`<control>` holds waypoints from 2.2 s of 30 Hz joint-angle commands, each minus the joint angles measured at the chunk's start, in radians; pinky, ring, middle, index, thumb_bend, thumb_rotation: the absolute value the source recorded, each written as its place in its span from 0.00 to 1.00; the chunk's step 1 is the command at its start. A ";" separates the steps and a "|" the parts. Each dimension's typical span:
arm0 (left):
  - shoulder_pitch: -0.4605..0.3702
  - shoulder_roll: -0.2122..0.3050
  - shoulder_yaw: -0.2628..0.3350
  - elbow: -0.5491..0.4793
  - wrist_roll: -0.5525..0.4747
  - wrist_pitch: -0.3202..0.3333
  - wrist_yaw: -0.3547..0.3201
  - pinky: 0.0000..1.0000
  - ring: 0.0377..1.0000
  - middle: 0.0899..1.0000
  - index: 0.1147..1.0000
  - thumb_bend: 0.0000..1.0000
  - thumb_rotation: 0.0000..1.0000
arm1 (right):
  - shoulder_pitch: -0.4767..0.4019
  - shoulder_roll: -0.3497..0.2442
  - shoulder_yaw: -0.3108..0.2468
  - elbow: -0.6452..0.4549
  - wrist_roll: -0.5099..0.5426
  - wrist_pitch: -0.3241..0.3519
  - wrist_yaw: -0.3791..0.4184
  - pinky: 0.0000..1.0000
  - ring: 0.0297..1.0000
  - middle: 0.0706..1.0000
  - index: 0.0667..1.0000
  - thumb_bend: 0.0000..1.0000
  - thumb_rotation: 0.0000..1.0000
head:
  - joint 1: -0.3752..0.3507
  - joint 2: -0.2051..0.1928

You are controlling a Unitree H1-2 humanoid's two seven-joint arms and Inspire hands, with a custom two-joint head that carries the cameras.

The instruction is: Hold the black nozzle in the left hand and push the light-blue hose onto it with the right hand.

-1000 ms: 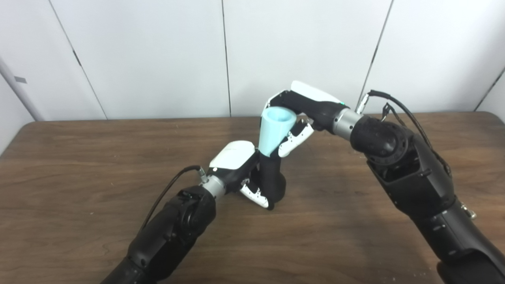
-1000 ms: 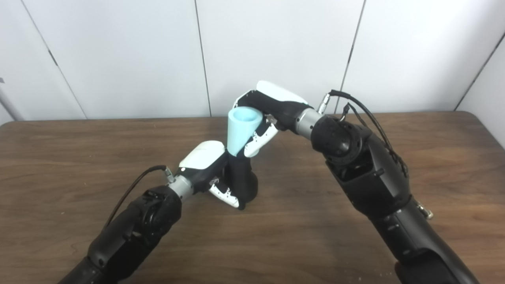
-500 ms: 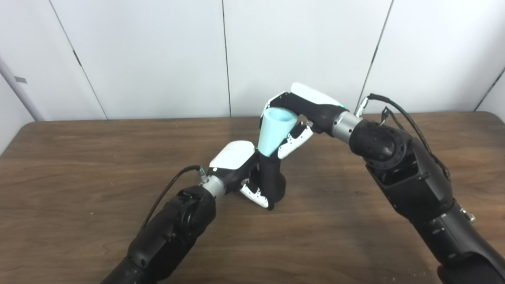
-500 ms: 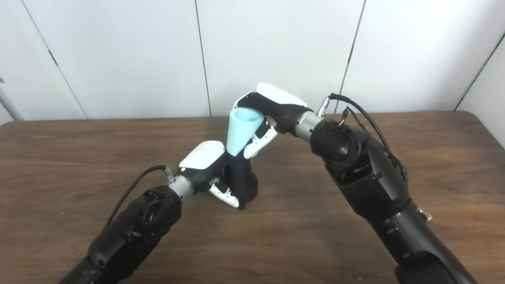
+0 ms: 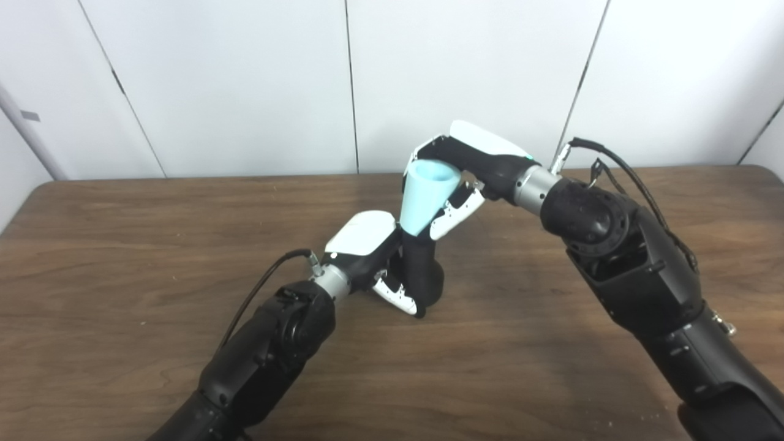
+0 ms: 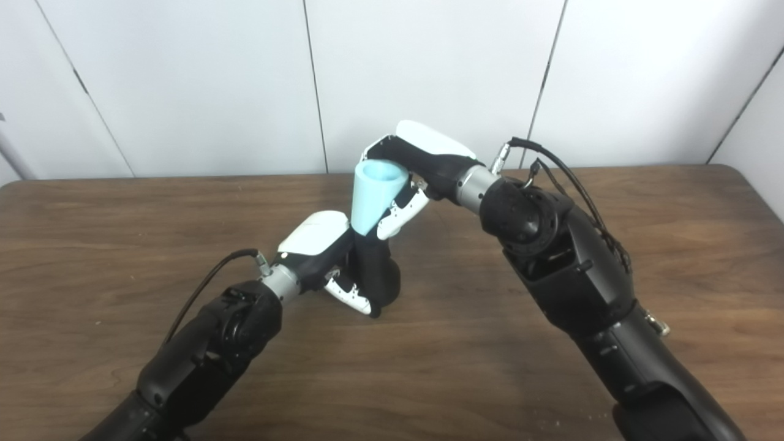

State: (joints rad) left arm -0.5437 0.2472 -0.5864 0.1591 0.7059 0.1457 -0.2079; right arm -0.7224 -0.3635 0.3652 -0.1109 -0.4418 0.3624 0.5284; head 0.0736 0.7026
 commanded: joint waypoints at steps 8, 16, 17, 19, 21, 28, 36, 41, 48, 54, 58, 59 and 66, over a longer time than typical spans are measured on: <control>0.046 -0.005 -0.058 0.061 0.033 0.015 -0.090 0.37 0.42 0.37 0.43 0.53 0.00 | -0.018 -0.002 0.033 -0.011 0.009 -0.030 0.038 0.33 0.44 0.46 0.46 0.50 0.00 | 0.001 0.002; 0.041 -0.004 -0.061 0.064 0.035 0.013 -0.092 0.40 0.43 0.38 0.43 0.53 0.00 | -0.017 -0.003 0.054 0.001 0.002 -0.051 0.042 0.35 0.44 0.45 0.46 0.50 0.00 | 0.000 0.007; 0.041 -0.004 -0.062 0.064 0.035 0.013 -0.092 0.40 0.43 0.38 0.43 0.53 0.00 | -0.016 -0.002 0.058 0.001 0.000 -0.055 0.044 0.35 0.44 0.44 0.45 0.50 0.00 | 0.001 0.008; 0.040 -0.005 -0.063 0.063 0.036 0.014 -0.093 0.40 0.43 0.38 0.43 0.53 0.00 | -0.015 -0.003 0.065 0.001 -0.003 -0.063 0.046 0.36 0.44 0.44 0.45 0.50 0.00 | 0.002 0.007; 0.040 -0.005 -0.063 0.062 0.036 0.016 -0.094 0.40 0.43 0.37 0.43 0.53 0.00 | -0.014 -0.005 0.071 0.004 -0.006 -0.077 0.048 0.37 0.44 0.43 0.45 0.50 0.00 | 0.003 0.008; 0.035 -0.003 -0.058 0.069 0.032 0.015 -0.091 0.37 0.43 0.37 0.43 0.52 0.00 | -0.012 -0.022 0.069 0.029 -0.003 -0.126 0.053 0.37 0.43 0.44 0.45 0.50 0.00 | 0.004 0.007; 0.044 0.017 -0.037 0.060 0.012 0.009 -0.089 0.36 0.40 0.35 0.43 0.52 0.00 | 0.015 -0.053 0.053 0.049 0.002 -0.150 0.052 0.35 0.44 0.44 0.46 0.50 0.00 | -0.001 0.007; 0.042 0.023 -0.020 0.060 -0.002 0.013 -0.091 0.38 0.39 0.35 0.43 0.52 0.00 | 0.028 -0.064 0.051 0.050 0.000 -0.142 0.052 0.34 0.44 0.45 0.46 0.50 0.00 | 0.001 0.009; 0.050 0.030 0.010 0.041 -0.023 0.029 -0.097 0.42 0.43 0.40 0.43 0.53 0.00 | 0.055 -0.073 0.041 0.041 -0.011 -0.117 0.040 0.34 0.44 0.45 0.46 0.50 0.00 | -0.005 0.017; 0.053 0.020 0.034 0.048 -0.032 0.038 -0.082 0.38 0.41 0.37 0.43 0.53 0.00 | 0.077 -0.059 0.047 0.032 -0.028 -0.089 0.018 0.34 0.43 0.46 0.46 0.50 0.00 | 0.001 0.021; 0.056 0.014 0.046 0.050 -0.030 0.041 -0.075 0.40 0.42 0.40 0.42 0.53 0.00 | 0.081 -0.046 0.057 0.027 -0.030 -0.086 0.017 0.33 0.43 0.47 0.46 0.50 0.00 | 0.002 0.024; 0.057 0.012 0.048 0.051 -0.029 0.041 -0.074 0.41 0.43 0.41 0.42 0.53 0.00 | 0.081 -0.044 0.060 0.029 -0.030 -0.089 0.016 0.33 0.43 0.47 0.46 0.50 0.00 | 0.001 0.023; 0.058 0.002 0.059 0.051 -0.025 0.041 -0.072 0.43 0.44 0.43 0.42 0.53 0.00 | 0.084 -0.040 0.105 0.033 -0.048 -0.111 0.035 0.34 0.43 0.46 0.45 0.50 0.00 | 0.001 0.024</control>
State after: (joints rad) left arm -0.5234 0.2291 -0.5204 0.1607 0.6727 0.1394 -0.2198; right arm -0.6774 -0.3878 0.4248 -0.0955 -0.4785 0.2446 0.4911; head 0.0736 0.7256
